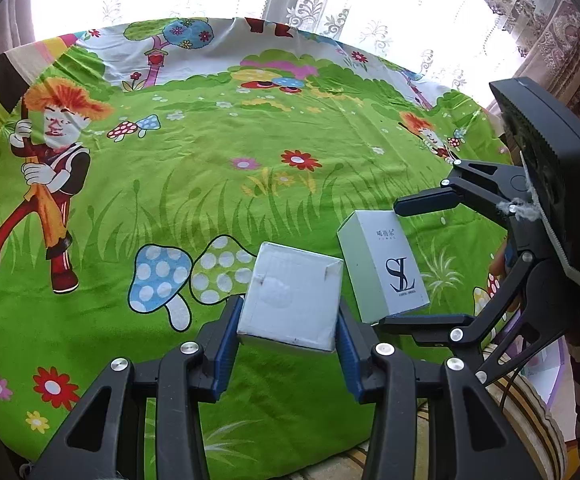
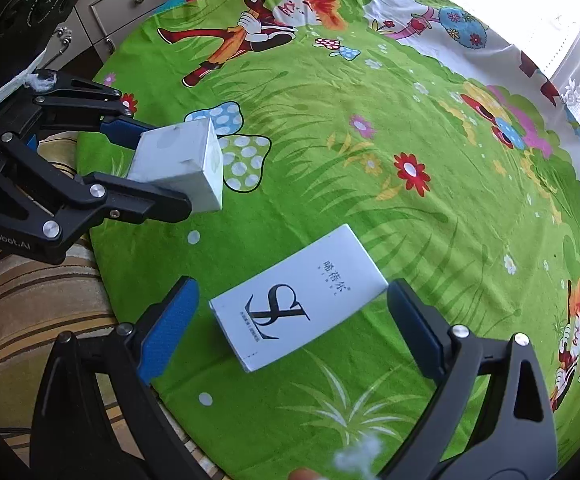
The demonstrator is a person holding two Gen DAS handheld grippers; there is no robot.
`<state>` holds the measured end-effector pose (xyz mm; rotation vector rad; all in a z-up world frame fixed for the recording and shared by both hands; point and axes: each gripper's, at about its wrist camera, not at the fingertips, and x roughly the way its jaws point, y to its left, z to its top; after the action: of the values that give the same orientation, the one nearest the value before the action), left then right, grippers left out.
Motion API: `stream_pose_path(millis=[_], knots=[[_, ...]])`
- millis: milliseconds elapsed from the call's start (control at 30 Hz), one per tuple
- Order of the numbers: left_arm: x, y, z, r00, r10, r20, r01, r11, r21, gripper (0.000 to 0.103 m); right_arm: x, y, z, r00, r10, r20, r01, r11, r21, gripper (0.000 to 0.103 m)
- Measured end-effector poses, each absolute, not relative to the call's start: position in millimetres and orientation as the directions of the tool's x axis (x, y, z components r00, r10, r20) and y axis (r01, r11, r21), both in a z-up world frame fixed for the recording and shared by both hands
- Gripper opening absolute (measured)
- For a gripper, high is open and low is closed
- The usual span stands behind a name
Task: Organize rigid objects
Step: 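Grasp the small white box with the left gripper while the right grasps the SL-printed box, then carry both white boxes into the purple box and release them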
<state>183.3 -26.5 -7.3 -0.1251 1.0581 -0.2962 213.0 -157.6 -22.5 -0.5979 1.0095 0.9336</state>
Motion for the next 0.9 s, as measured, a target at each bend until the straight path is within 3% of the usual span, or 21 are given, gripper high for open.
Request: stream_pose_path(millis=[100,300,333,367,400,467,500,900], knots=[[183,-27,-7,0.457,-0.302,-0.836,0.18,0.953,-0.246,0.045,219,-155,-29,0.235,0.322,-0.917,-0.825,0.565,-0.014,0.097],[180,-19,-2,0.479,-0.3,-0.825,0.147,0.954,-0.261,0.045,232,-169,-41,0.173,0.343,-0.923,-0.599,0.781,0.178,0.096],[180,-18,-2,0.48,-0.299,-0.825,0.142,0.954,-0.264,0.045,231,-169,-44,0.176,0.328,-0.928,-0.573,0.801,0.175,0.092],[178,-18,-2,0.482,-0.298,-0.824,0.138,0.955,-0.264,0.045,230,-168,-46,0.179,0.313,-0.933,-0.552,0.817,0.168,0.077],[177,-19,-1,0.485,-0.297,-0.823,0.135,0.955,-0.264,0.045,227,-167,-45,0.211,0.294,-0.932,-0.537,0.832,0.141,0.074],[173,-21,2,0.49,-0.294,-0.821,0.131,0.955,-0.264,0.045,223,-165,-43,0.245,0.269,-0.931,-0.508,0.854,0.113,0.051],[171,-22,3,0.491,-0.291,-0.821,0.129,0.956,-0.262,0.045,220,-165,-43,0.251,0.266,-0.931,-0.496,0.861,0.112,0.045],[138,-50,23,0.516,-0.28,-0.81,0.151,0.96,-0.236,0.045,164,-195,-8,0.379,0.243,-0.893,-0.389,0.917,0.085,0.046]])
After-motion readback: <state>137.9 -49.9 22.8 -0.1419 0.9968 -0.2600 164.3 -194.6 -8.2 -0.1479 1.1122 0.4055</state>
